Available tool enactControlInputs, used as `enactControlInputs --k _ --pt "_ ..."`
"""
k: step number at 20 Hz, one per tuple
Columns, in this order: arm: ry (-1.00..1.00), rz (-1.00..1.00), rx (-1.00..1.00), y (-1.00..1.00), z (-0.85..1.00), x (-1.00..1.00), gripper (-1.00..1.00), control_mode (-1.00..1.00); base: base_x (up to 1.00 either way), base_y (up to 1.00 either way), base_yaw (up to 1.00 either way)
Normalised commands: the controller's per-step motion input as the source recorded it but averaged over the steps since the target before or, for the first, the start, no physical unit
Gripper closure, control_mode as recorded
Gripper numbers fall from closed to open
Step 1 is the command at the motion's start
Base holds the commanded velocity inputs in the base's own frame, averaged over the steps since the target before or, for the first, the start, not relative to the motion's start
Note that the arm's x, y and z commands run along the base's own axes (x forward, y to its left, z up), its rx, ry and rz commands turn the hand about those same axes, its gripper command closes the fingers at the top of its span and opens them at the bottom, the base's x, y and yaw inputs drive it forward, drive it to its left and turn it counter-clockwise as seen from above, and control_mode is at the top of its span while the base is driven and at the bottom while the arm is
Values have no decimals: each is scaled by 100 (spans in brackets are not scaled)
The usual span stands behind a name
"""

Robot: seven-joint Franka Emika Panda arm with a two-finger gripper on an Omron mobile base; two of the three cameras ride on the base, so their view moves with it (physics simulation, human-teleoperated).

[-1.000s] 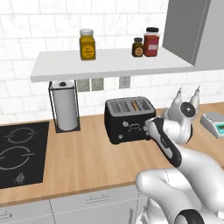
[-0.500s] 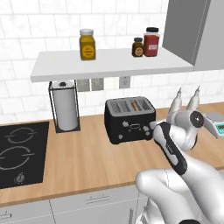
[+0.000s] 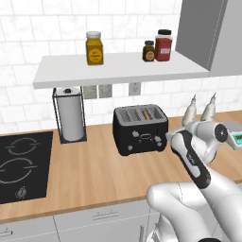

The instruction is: Start the toaster. Once the lever pops up, take the bread to the plate on the dining counter.

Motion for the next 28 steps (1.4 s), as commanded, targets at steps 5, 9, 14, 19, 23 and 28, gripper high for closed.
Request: enactControlInputs --k 5,9,14,19,23,28 --pt "0 1 0 8 -4 0 100 -100 0 0 0" --pt "2 0 0 3 -26 0 100 -100 0 0 0" --pt "9 0 0 0 -22 0 100 -100 0 0 0" --pt "5 0 0 0 -2 0 100 -100 0 0 0" --pt "0 0 0 0 0 0 100 -100 0 0 0" --pt "0 0 0 1 -3 0 100 -100 0 0 0"
